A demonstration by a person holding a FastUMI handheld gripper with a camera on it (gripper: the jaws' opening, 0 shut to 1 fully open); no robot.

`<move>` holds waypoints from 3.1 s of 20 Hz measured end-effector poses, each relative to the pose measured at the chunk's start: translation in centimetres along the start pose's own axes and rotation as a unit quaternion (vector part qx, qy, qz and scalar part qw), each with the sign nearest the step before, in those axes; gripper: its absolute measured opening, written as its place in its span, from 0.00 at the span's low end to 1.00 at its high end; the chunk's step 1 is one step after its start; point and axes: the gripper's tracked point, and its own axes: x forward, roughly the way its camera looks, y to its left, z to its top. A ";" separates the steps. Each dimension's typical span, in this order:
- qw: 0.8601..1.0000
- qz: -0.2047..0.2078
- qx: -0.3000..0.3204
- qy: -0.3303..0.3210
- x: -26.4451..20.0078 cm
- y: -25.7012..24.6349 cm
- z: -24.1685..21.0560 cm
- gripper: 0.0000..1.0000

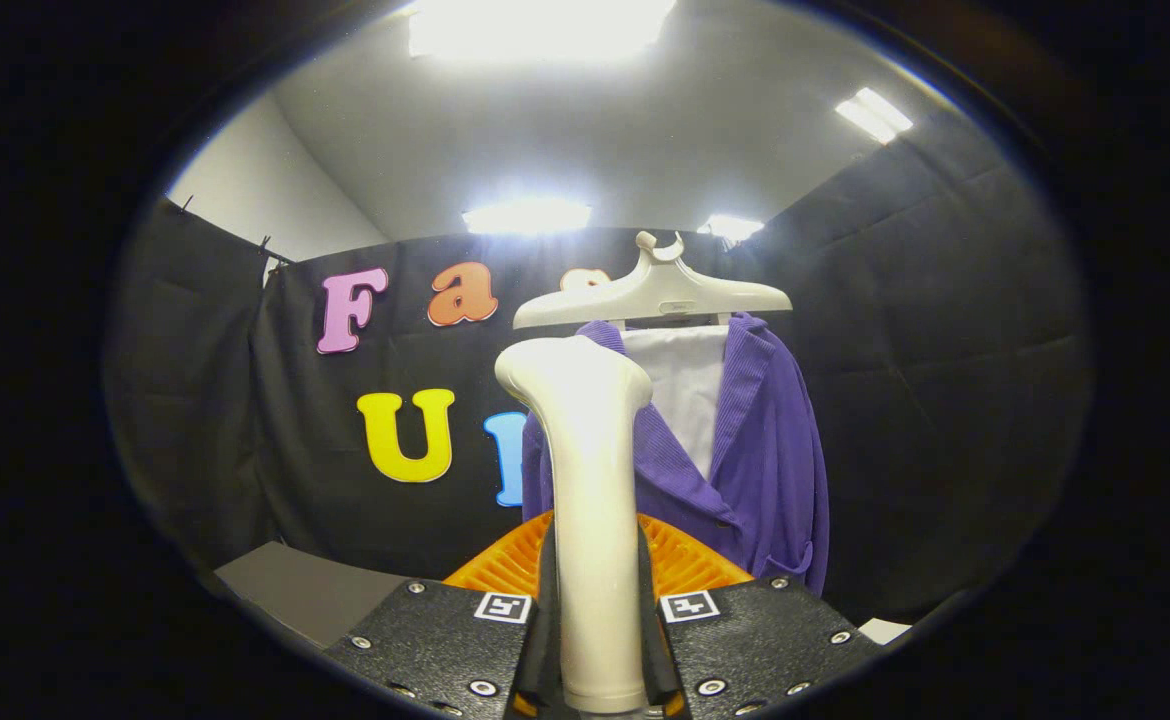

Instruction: Iron the clothes twice with a garment steamer, once on the left side and once on the right side.

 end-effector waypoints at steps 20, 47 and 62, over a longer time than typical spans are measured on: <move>0.996 -0.074 -0.037 0.038 6.5 -4.2 -10.7 0.33; 0.975 -0.063 -0.024 0.213 0.9 -7.3 -30.9 0.33; 0.961 -0.050 -0.021 0.271 -2.0 -6.2 -35.4 0.33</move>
